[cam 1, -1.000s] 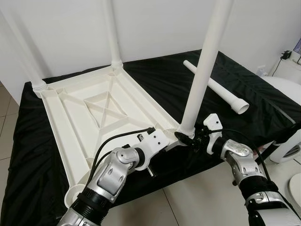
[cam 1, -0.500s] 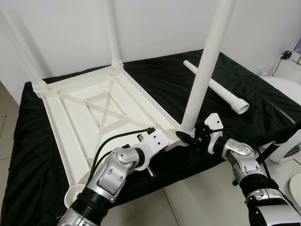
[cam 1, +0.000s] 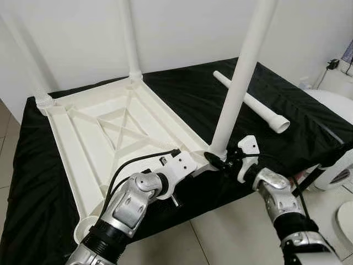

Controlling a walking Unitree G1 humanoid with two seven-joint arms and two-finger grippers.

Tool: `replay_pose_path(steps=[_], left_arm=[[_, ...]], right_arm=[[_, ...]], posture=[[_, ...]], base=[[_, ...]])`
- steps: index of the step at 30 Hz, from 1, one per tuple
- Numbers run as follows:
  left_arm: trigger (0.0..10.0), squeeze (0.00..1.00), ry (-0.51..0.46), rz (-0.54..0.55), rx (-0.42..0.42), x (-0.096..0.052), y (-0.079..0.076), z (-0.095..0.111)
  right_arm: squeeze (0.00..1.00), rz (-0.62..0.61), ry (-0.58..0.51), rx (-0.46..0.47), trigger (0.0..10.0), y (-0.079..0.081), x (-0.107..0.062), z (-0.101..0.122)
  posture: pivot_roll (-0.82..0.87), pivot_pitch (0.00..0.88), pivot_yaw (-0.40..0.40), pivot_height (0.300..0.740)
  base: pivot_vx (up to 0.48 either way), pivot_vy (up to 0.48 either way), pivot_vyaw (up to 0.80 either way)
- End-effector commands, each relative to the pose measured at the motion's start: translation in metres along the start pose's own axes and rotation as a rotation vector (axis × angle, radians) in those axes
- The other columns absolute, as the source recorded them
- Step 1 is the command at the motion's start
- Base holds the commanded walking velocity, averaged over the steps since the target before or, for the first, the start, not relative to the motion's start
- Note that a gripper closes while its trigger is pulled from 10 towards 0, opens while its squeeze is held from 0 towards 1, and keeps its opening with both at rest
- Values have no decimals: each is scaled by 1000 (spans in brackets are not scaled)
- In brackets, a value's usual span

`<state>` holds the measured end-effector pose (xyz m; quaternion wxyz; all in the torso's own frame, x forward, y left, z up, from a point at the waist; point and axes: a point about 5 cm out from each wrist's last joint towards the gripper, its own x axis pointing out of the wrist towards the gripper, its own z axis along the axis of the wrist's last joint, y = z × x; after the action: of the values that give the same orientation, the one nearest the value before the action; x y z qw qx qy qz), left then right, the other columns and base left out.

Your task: Building children table

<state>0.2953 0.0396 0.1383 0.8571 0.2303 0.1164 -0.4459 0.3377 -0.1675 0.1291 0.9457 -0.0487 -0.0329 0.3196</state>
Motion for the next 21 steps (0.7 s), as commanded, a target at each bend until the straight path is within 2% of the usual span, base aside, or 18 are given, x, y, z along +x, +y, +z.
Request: replay_pose_path(steps=[1, 7, 9, 11, 21], left_arm=[[10000, 0, -24, 5, 22, 3, -4, 7], [10000, 0, -25, -3, 24, 3, -6, 8], [10000, 0, -26, -4, 24, 3, -6, 8], [10000, 0, -26, -4, 24, 3, -6, 8], [10000, 0, -26, 2, 21, 3, -7, 7]], right_arm=[[0, -42, -55, 45, 10000, 10, 10, 4], [0, -116, -71, 43, 10000, 12, 14, 8], [0, -174, -90, 50, 10000, 16, 20, 12], [0, -174, -90, 50, 10000, 16, 20, 12], [0, -408, -108, 113, 10000, 46, 35, 15]], posture=[[-124, 42, 60, 740], [-123, 42, 57, 740], [-118, 39, 50, 740], [-118, 39, 50, 740], [-111, 25, 40, 740]], base=[[0, 0, 0], [0, 0, 0], [0, 0, 0], [0, 0, 0], [0, 0, 0]])
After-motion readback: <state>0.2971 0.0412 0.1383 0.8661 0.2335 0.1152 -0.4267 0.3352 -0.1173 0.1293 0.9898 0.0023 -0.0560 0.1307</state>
